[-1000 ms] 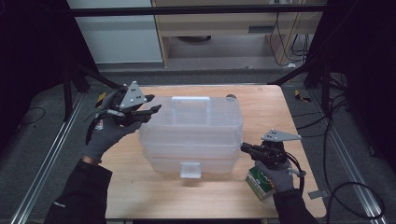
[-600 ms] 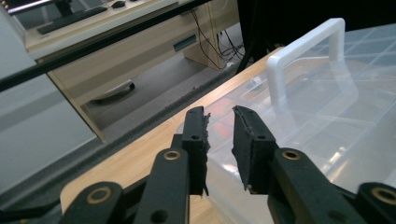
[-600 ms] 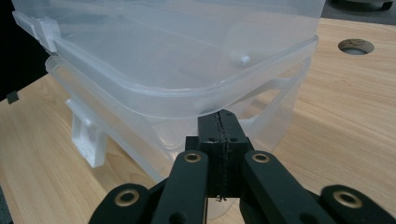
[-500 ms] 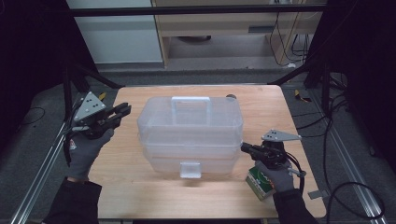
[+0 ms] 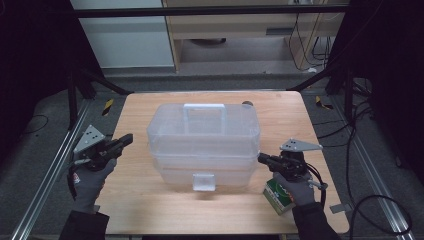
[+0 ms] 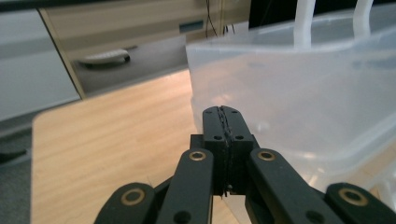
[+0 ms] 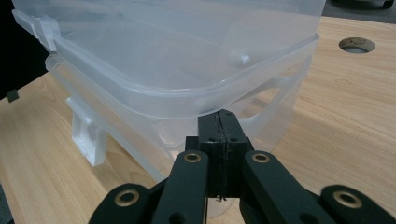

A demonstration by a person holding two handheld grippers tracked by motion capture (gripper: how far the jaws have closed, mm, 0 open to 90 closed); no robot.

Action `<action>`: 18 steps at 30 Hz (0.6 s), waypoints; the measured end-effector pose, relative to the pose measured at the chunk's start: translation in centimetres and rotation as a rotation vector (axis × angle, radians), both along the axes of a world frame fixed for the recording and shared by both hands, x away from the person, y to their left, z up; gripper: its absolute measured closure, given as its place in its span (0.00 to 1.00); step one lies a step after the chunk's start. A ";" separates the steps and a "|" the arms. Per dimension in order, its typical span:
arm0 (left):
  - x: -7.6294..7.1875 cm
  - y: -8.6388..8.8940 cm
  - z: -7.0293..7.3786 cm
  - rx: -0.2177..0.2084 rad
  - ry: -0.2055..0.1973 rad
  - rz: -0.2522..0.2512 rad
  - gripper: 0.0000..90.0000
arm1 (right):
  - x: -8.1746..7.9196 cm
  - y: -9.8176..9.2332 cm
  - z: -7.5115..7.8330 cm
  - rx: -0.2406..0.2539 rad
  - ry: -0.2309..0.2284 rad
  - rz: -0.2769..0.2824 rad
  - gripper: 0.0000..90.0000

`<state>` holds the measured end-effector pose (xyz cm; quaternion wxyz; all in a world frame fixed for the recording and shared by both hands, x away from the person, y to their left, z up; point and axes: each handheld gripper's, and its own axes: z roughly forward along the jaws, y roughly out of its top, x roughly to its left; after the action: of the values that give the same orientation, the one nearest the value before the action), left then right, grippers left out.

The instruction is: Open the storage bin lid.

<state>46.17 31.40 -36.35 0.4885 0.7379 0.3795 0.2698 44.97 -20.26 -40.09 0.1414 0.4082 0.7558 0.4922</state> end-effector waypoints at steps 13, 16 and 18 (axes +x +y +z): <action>-0.4 -1.9 -3.0 0.048 0.098 -0.114 0.99 | 0.0 0.0 -0.1 0.000 -0.003 0.000 1.00; -0.3 -2.5 -3.5 0.043 0.111 -0.144 0.99 | 0.0 0.0 -0.1 0.003 -0.003 -0.001 1.00; -0.3 -2.7 -3.5 0.031 0.110 -0.158 0.99 | 0.0 0.0 -0.1 0.002 -0.005 0.000 1.00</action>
<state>45.91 28.72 -39.88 0.4751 0.7869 0.3421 0.1952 45.01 -20.26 -40.16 0.1430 0.4072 0.7549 0.4938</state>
